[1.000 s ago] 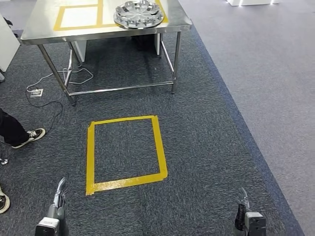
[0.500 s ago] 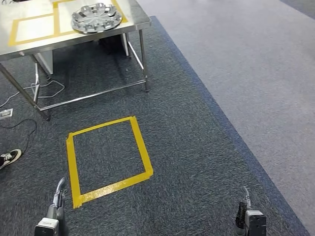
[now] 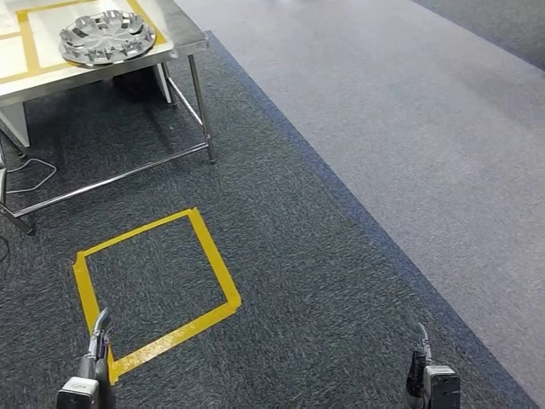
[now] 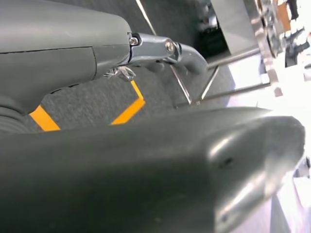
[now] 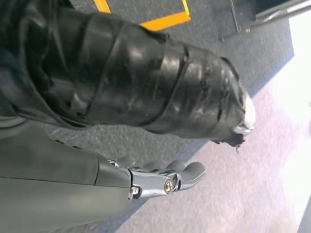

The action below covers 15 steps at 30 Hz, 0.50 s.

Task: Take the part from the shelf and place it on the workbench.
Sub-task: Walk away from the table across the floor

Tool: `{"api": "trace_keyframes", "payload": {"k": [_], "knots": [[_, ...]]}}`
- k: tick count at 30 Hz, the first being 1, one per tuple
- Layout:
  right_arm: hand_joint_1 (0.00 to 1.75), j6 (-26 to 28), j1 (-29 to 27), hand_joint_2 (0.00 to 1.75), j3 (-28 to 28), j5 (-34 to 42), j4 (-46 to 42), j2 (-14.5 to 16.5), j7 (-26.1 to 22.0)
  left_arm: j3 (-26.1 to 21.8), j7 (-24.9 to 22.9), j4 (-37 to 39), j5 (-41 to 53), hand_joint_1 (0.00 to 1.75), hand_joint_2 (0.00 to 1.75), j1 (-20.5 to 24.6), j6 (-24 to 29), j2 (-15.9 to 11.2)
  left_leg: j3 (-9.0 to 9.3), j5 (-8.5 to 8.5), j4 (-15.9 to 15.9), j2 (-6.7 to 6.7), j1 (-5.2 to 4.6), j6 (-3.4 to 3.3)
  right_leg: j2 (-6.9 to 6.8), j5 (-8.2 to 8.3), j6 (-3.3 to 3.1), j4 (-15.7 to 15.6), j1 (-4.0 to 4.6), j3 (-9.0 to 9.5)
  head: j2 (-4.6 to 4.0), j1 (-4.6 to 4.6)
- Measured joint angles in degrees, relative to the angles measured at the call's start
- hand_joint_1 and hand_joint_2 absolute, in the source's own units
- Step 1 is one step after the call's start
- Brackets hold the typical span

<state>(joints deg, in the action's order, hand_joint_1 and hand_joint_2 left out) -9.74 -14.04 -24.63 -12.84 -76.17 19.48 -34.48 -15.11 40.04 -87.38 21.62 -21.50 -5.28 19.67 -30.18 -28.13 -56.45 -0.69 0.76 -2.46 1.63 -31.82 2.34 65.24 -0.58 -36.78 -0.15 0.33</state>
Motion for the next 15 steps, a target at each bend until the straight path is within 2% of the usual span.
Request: {"api": "trace_keyframes", "payload": {"k": [1,2,3,4,5,6,7,8,9,11,12,13,15], "knots": [[0.00,-0.01,0.03,0.00,0.01,0.01,0.00,-0.01,0.01,-0.07,0.01,0.00,0.00,0.00,0.00,-0.05,0.01,0.03,-0.10,0.01,-0.01,0.79,-0.06,-0.09,-0.77,-1.85,0.20,3.91,-0.07,-1.82,0.01,0.30],[0.00,-0.01,0.02,0.00,0.01,0.02,0.01,-0.02,0.01,-0.14,0.01,0.00,0.00,0.00,0.00,-0.09,0.01,0.03,-0.18,0.00,-0.02,1.61,-0.11,-0.11,-1.09,-3.02,0.37,6.95,-0.12,-3.15,0.01,0.42],[0.00,-0.01,0.02,0.00,-0.01,0.04,0.01,-0.02,0.01,-0.20,0.01,0.00,0.00,0.00,0.00,-0.09,0.01,0.03,-0.22,-0.02,-0.04,2.41,-0.14,-0.13,-1.26,-3.19,0.48,8.24,-0.15,-3.58,0.01,0.47],[0.00,-0.01,0.01,0.00,-0.02,0.05,0.02,-0.03,0.01,-0.25,0.01,0.00,0.00,0.00,0.00,-0.04,0.00,0.03,-0.21,-0.04,-0.05,3.13,-0.15,-0.09,-1.48,-2.24,0.51,7.13,-0.15,-2.75,0.01,0.49],[0.00,-0.01,0.02,0.00,-0.02,0.08,0.02,-0.03,0.01,-0.28,0.01,0.00,0.00,0.00,0.00,0.02,0.00,0.04,-0.14,-0.08,-0.06,3.79,-0.15,-0.03,-1.94,-0.54,0.43,3.90,-0.14,-0.78,0.01,0.52],[0.00,-0.01,0.03,0.00,-0.01,0.10,0.01,-0.03,0.01,-0.31,0.01,0.00,0.00,0.00,0.00,0.09,-0.01,0.04,-0.03,-0.16,-0.08,4.36,-0.18,0.10,-3.10,1.12,0.29,-0.46,-0.07,1.76,0.01,0.53],[0.00,-0.01,0.08,0.00,0.03,0.11,0.01,-0.04,0.01,-0.36,0.03,0.00,0.00,0.00,0.00,0.14,-0.01,0.04,0.06,-0.32,-0.21,4.90,-0.33,0.35,-4.21,2.30,0.06,-4.46,0.09,4.09,0.01,0.61],[0.00,-0.01,0.12,0.00,0.07,0.14,-0.01,-0.04,-0.02,-0.40,0.04,0.00,0.01,0.00,0.00,0.17,-0.01,0.04,0.12,-0.42,-0.31,5.38,-0.49,0.63,-5.07,2.89,-0.21,-7.15,0.26,5.66,0.00,0.60],[0.00,0.00,0.14,0.00,0.09,0.16,-0.03,-0.05,-0.02,-0.43,0.06,0.00,0.01,0.00,0.00,0.20,-0.01,0.04,0.16,-0.49,-0.40,5.84,-0.63,0.92,-5.52,2.95,-0.46,-8.41,0.42,6.35,0.00,0.56],[0.00,0.05,0.09,0.00,0.06,0.24,-0.05,-0.04,-0.04,-0.45,0.07,0.00,0.02,0.00,0.00,0.28,-0.01,0.05,0.29,-0.56,-0.43,6.76,-0.66,1.54,-4.53,3.06,-0.99,-8.57,0.54,6.19,0.01,0.42],[0.00,0.10,0.06,0.00,0.04,0.32,-0.07,-0.04,-0.04,-0.44,0.07,0.00,0.02,0.00,0.00,0.36,-0.01,0.06,0.31,-0.92,-0.68,6.49,-0.56,1.92,-3.94,3.21,-1.29,-8.69,0.45,6.15,0.01,0.32],[0.00,0.14,0.07,0.00,0.04,0.41,-0.09,-0.03,-0.05,-0.44,0.08,0.00,0.02,0.00,0.00,0.43,-0.01,0.07,0.04,-1.77,-1.57,5.59,-0.46,2.28,-3.42,3.39,-1.60,-8.85,0.32,6.17,0.01,0.19],[0.00,0.22,0.15,0.00,0.08,0.59,-0.11,-0.03,-0.05,-0.44,0.10,0.00,0.02,0.00,0.00,0.49,-0.01,0.06,-2.18,-5.16,-6.94,2.80,-0.32,2.76,-2.35,3.72,-2.14,-9.06,0.09,6.27,0.01,-0.34]]}}
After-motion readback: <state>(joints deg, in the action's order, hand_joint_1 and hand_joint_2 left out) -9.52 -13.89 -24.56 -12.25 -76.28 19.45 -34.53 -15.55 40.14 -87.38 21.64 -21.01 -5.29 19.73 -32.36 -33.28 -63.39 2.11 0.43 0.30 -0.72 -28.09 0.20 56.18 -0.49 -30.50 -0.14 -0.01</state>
